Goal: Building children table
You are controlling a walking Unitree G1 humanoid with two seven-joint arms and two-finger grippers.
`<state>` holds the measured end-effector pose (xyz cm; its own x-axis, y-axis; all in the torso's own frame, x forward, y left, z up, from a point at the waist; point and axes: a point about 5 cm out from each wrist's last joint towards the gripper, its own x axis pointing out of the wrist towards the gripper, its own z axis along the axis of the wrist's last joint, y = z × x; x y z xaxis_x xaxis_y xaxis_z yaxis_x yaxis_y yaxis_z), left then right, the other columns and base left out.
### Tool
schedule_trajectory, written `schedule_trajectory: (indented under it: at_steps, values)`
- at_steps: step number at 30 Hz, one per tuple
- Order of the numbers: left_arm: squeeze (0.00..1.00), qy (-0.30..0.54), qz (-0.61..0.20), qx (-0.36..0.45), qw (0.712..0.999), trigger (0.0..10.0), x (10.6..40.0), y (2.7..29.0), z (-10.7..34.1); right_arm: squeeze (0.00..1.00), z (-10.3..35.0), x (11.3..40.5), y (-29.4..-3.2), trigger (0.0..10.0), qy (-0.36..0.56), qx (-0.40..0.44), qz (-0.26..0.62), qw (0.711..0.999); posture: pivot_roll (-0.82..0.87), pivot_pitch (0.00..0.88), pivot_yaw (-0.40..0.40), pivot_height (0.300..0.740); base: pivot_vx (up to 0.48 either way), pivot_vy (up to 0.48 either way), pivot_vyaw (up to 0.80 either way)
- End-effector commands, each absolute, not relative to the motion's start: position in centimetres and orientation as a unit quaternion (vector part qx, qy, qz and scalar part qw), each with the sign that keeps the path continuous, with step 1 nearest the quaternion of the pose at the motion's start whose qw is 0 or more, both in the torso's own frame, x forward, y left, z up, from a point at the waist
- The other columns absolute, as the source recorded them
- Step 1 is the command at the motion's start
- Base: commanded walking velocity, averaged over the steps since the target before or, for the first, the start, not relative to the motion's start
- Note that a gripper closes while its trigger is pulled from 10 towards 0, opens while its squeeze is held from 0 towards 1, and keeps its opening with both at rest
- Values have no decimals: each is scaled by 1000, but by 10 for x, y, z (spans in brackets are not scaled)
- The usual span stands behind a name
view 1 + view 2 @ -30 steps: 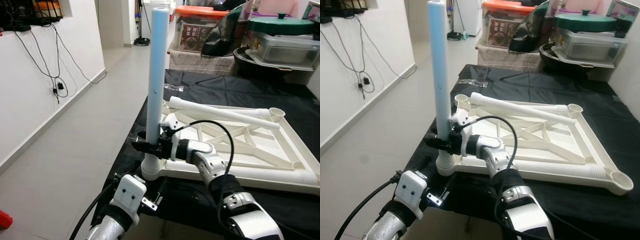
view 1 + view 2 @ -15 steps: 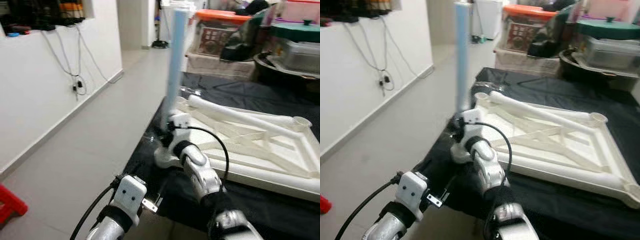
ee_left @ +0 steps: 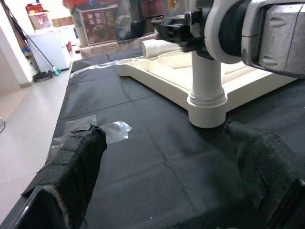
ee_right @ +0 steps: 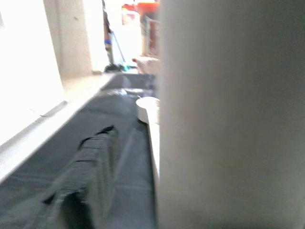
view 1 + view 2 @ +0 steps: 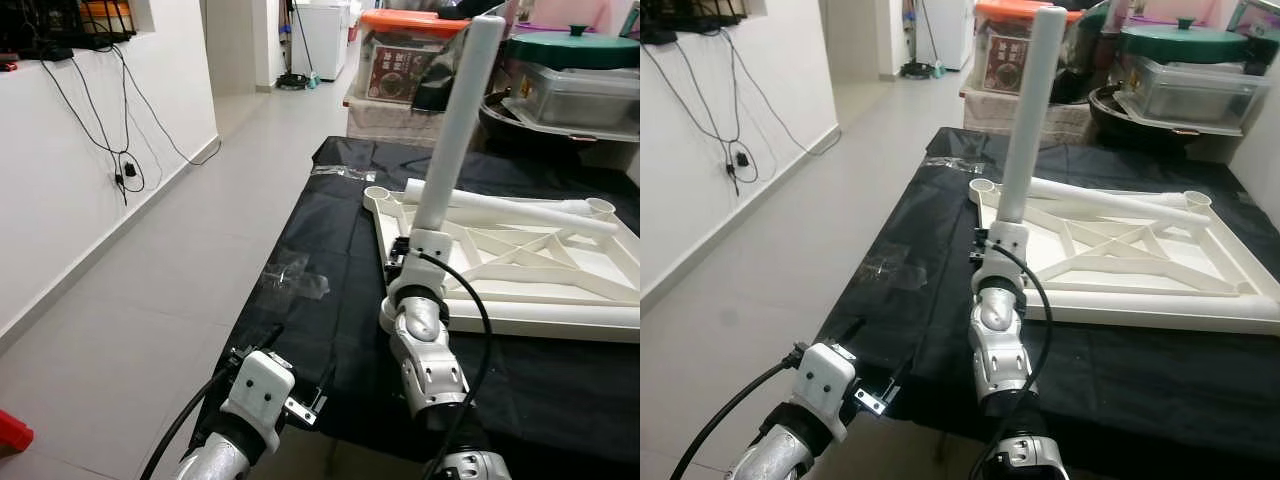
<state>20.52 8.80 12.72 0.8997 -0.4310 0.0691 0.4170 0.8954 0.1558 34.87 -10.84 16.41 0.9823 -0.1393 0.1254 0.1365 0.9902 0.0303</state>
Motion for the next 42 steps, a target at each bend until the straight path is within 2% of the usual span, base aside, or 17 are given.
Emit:
schedule_trajectory:
  at_steps: [1,2,6,12,14,17,19,23,27,28,31,33,34,35,37,39,42]
  values:
    - [0,-46,-218,72,972,10000,205,89,126,1000,163,342,-71,10000,-71,45,-17,996,123,0,-59,740,0,0,0]
    - [0,-46,-218,72,972,10000,205,89,126,0,164,346,-75,10000,-76,48,2,996,122,0,-57,740,0,0,0]
    - [0,-46,-217,72,972,10000,205,89,126,0,166,355,-84,10000,-79,61,63,993,121,0,-56,740,0,0,0]
    - [0,-46,-217,72,972,10000,206,89,126,0,171,368,-95,10000,-43,92,251,963,121,0,-55,740,0,0,0]
    - [0,-46,-216,73,972,10000,207,90,126,0,174,367,-94,10000,-25,85,364,927,123,0,-53,740,0,0,0]
    - [0,-46,-216,73,972,10000,207,90,126,0,174,365,-92,10000,-15,71,407,911,128,0,-55,740,0,0,0]
    - [0,-47,-215,74,973,10000,206,90,126,0,172,362,-85,10000,5,43,478,877,136,0,-57,740,0,0,0]
    - [0,-48,-213,75,973,10000,206,91,127,0,171,357,-76,10000,23,26,554,832,138,0,-61,740,0,0,0]
    - [0,-48,-212,76,973,10000,206,91,127,0,171,355,-73,10000,29,24,580,814,138,0,-60,740,0,0,0]
    - [0,-48,-212,76,973,10000,205,91,127,0,171,356,-69,0,30,25,581,813,138,0,-61,740,0,0,0]
    - [0,-48,-212,76,973,10000,205,91,127,0,171,356,-69,0,30,25,581,813,138,0,-61,740,0,0,0]
    - [0,-48,-212,76,973,10000,206,91,127,0,168,365,-69,0,14,22,487,873,136,0,-59,740,0,0,0]
    - [0,-48,-212,76,973,10000,206,91,127,0,168,365,-69,0,14,22,487,873,136,0,-59,740,0,0,0]
    - [0,-47,-213,75,973,10000,206,92,127,0,165,370,-72,0,7,22,420,907,135,0,-54,740,0,0,0]
    - [0,-47,-213,75,973,10000,206,92,127,0,165,370,-72,0,7,22,420,907,135,0,-54,740,0,0,0]
    - [0,-47,-213,75,973,10000,206,92,127,0,159,375,-85,0,1,30,288,957,128,0,-51,740,0,0,0]
    - [0,-47,-213,75,973,10000,206,92,127,0,158,376,-93,0,-4,29,224,974,128,0,-51,740,0,0,0]
